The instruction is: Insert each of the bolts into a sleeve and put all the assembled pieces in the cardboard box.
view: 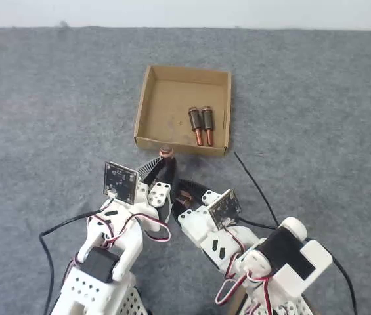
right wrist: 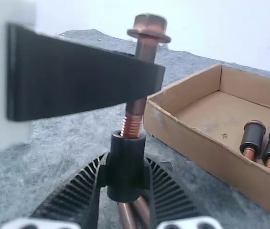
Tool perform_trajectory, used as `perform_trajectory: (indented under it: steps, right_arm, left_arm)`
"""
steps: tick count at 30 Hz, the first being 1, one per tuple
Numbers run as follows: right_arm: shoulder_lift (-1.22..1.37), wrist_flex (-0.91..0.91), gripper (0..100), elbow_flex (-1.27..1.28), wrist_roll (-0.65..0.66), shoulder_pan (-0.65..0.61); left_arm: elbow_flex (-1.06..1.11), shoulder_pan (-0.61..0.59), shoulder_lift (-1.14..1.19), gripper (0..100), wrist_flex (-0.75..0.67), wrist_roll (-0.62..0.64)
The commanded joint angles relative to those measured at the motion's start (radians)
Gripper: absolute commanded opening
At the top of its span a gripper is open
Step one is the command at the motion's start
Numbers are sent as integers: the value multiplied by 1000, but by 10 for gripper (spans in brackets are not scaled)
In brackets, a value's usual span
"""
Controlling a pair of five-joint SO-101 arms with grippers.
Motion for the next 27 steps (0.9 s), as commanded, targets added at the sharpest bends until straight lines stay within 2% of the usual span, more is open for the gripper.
perform_trajectory:
  steps: [1, 13, 20, 27]
  right_arm:
    - [-1, -1, 7, 20, 20, 2]
    - [-1, -1, 7, 20, 20, 18]
    - [-1, -1, 7, 18, -21, 22]
    - [-1, -1, 7, 18, -23, 24]
  left_arm:
    - [-4, -2, 17, 12, 11, -18]
    - [-5, -8, 17, 13, 11, -17]
    - [-5, -23, 17, 126, 35, 29]
    - [-5, -29, 17, 130, 41, 28]
